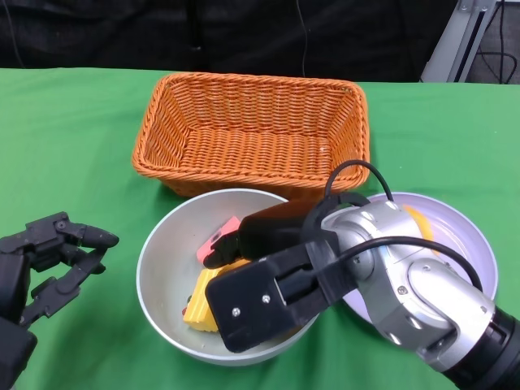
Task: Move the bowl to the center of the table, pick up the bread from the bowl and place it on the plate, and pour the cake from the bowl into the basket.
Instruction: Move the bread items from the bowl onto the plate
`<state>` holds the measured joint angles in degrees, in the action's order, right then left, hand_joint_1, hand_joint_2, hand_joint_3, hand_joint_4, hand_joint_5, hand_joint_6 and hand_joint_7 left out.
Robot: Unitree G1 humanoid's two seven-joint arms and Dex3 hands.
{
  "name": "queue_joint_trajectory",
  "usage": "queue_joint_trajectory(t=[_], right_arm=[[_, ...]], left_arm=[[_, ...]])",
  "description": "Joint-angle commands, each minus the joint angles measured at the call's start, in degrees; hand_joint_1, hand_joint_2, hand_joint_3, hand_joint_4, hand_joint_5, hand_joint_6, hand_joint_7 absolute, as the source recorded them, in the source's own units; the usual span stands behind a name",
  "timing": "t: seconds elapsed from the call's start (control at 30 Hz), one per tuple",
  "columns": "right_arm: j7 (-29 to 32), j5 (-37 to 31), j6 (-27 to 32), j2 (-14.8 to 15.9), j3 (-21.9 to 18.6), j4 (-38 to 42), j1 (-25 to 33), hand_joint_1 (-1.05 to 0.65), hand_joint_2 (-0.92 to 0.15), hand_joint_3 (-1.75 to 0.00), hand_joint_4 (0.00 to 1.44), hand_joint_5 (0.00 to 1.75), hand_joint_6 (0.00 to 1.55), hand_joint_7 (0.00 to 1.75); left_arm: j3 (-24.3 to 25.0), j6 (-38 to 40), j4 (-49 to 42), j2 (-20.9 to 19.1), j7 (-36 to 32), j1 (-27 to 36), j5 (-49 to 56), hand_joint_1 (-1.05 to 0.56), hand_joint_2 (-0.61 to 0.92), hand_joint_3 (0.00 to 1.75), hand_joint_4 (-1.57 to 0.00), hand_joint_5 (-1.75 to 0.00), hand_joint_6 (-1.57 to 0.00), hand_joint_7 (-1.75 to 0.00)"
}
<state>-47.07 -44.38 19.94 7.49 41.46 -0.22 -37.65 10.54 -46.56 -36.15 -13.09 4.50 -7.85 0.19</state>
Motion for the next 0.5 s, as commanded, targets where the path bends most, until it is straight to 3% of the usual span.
queue_joint_trajectory(t=[0.03, 0.5], right_arm=[[1.7, -2.7, -1.7, 0.6, 2.0, 1.8, -0.9, -0.98, -0.92, -0.21, 0.16, 0.03, 0.40, 0.01], [6.4, -7.0, -5.0, -2.1, 6.1, 9.9, -0.6, -0.97, -0.92, -0.20, 0.12, 0.00, 0.40, 0.01]], left_arm=[[0.3, 0.1, -0.4, -0.6, 0.0, -0.1, -0.7, -0.07, 0.92, 0.28, -0.83, -1.17, -0.90, -0.77], [0.1, -0.5, 0.0, -0.7, -0.2, 0.4, -0.7, -0.08, 0.92, 0.30, -0.83, -1.17, -0.90, -0.78]])
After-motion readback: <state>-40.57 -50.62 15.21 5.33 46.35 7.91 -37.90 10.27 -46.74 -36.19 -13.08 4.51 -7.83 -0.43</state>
